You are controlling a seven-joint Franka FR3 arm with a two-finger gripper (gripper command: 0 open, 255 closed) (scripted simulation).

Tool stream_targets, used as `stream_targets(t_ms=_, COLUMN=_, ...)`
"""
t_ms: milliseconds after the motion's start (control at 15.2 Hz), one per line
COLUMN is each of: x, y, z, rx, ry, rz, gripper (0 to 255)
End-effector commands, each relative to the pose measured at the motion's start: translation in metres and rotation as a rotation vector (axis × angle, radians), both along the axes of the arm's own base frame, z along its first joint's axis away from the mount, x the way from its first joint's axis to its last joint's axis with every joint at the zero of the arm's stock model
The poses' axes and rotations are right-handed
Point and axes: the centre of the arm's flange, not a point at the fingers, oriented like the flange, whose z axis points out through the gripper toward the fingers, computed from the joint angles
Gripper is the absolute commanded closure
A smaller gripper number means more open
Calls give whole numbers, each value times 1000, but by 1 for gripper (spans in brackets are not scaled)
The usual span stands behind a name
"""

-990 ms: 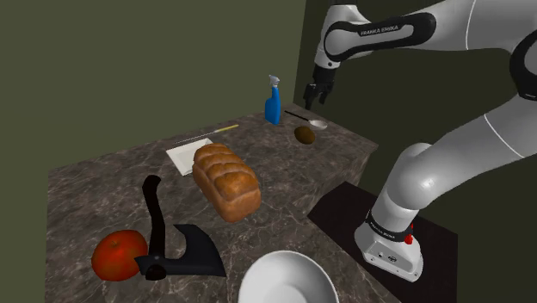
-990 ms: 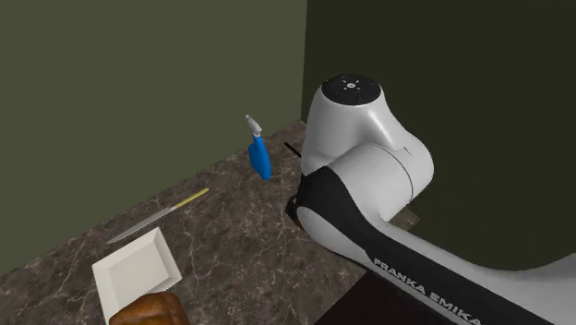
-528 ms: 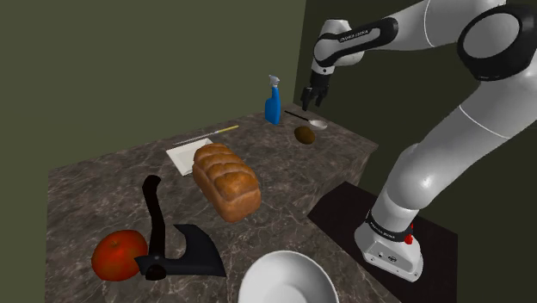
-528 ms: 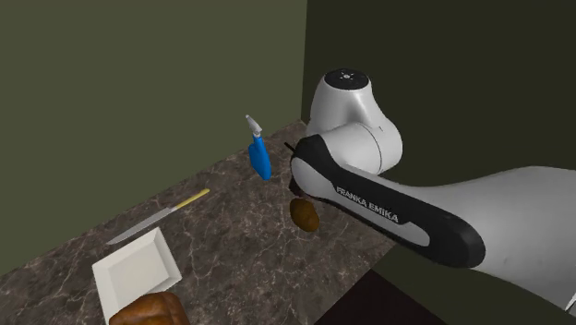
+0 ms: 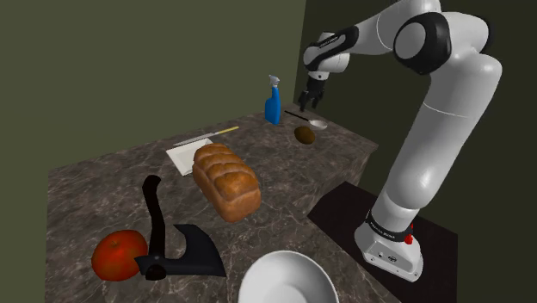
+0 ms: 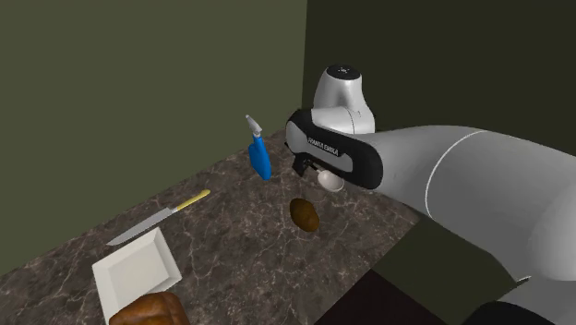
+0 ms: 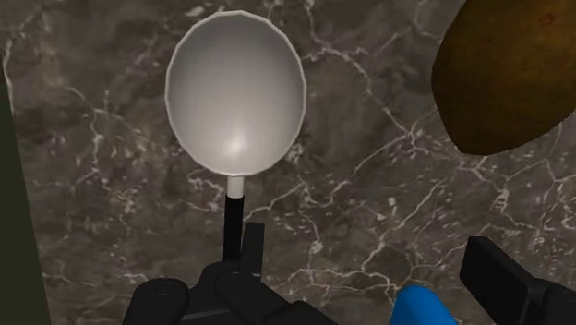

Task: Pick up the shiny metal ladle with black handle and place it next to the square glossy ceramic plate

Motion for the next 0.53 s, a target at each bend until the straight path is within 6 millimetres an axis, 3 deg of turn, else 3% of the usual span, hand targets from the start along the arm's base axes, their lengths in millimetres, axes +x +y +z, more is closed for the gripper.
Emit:
stream_targets(t_ms=0, x=11, y=-17, z=-15, rx=11, ry=-3, rz=-7, gripper=0)
stream_targets(t_ms=396, x=47, y=-79, z=-56, rx=41, ry=-10, rz=-29, gripper=0)
stream_targets(t_ms=462, x=48, y=-82, z=-58, rx=42, ry=-10, rz=-30, gripper=0)
